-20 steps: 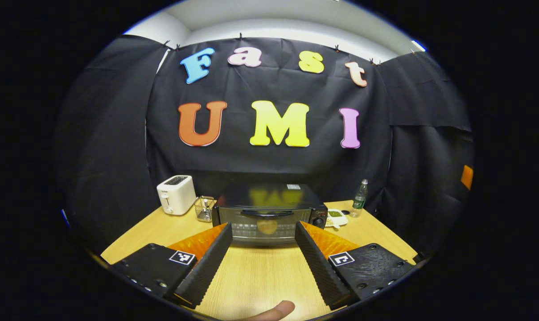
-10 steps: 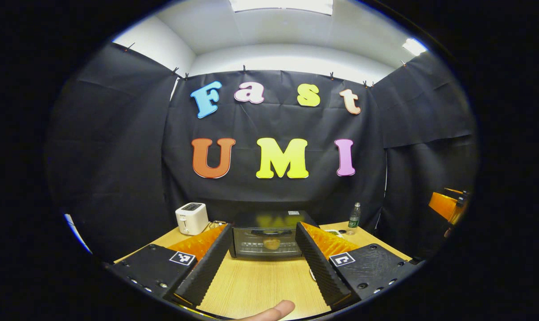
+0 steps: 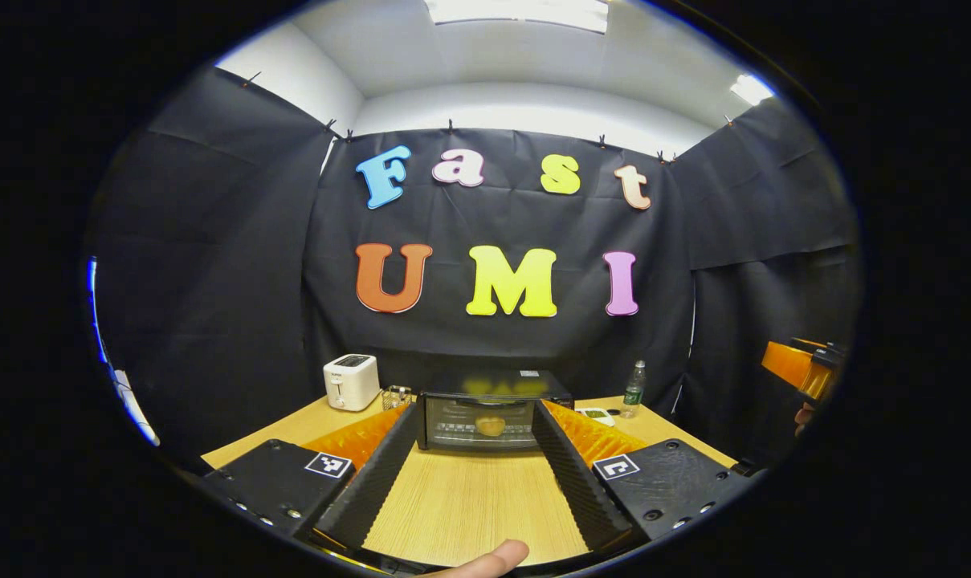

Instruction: Open the electric oven with the left hand, put the food in, and close the electric oven.

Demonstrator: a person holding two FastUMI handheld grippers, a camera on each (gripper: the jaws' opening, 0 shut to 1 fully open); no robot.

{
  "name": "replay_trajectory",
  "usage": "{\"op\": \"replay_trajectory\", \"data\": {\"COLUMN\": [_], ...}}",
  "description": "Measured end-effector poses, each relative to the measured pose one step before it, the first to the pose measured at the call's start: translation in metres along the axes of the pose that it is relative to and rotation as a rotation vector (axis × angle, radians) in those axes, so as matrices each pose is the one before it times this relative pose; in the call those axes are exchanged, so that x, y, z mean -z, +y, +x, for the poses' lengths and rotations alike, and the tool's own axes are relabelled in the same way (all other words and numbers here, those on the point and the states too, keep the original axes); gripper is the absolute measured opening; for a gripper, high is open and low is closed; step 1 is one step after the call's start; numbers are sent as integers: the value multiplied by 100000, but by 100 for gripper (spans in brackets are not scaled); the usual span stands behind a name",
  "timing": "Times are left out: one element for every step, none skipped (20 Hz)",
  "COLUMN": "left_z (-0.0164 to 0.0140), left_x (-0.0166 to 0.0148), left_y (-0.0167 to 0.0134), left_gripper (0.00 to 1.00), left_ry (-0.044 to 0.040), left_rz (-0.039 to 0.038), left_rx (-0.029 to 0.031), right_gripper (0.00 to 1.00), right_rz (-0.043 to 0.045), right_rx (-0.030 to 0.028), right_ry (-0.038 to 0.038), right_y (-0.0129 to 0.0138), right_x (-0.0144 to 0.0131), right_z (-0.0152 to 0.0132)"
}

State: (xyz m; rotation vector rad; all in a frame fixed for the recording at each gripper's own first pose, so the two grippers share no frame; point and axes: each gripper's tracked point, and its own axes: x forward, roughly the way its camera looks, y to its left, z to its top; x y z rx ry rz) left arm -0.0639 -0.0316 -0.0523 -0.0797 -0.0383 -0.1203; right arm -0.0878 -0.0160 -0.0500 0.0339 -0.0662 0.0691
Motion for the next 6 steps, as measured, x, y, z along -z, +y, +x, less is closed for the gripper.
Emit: {"op": "replay_trajectory", "data": {"left_z": [50, -50, -132, -126, -39, 67], "left_x": [20, 127, 97, -42, -51, 188], "left_y": [69, -157, -88, -147, -90, 0], "left_gripper": [93, 93, 93, 94, 93, 93], "left_ry": [-157, 270, 416, -158, -394, 364], "left_rz": [126, 205, 392, 359, 364, 275], "left_rx": [94, 261, 365, 282, 227, 151], "right_gripper": [93, 97, 94, 94, 97, 97], "right_rz": [-51, 184, 241, 108, -4, -42], "right_rx": [-2, -50, -104, 13, 248, 64], "right_ry": [845, 430, -179, -238, 57, 20], "right_y": [-69, 19, -5, 17, -114, -29], "right_x": [306, 96, -29, -41, 153, 15], "right_z": [-31, 110, 22, 104, -3, 56]}}
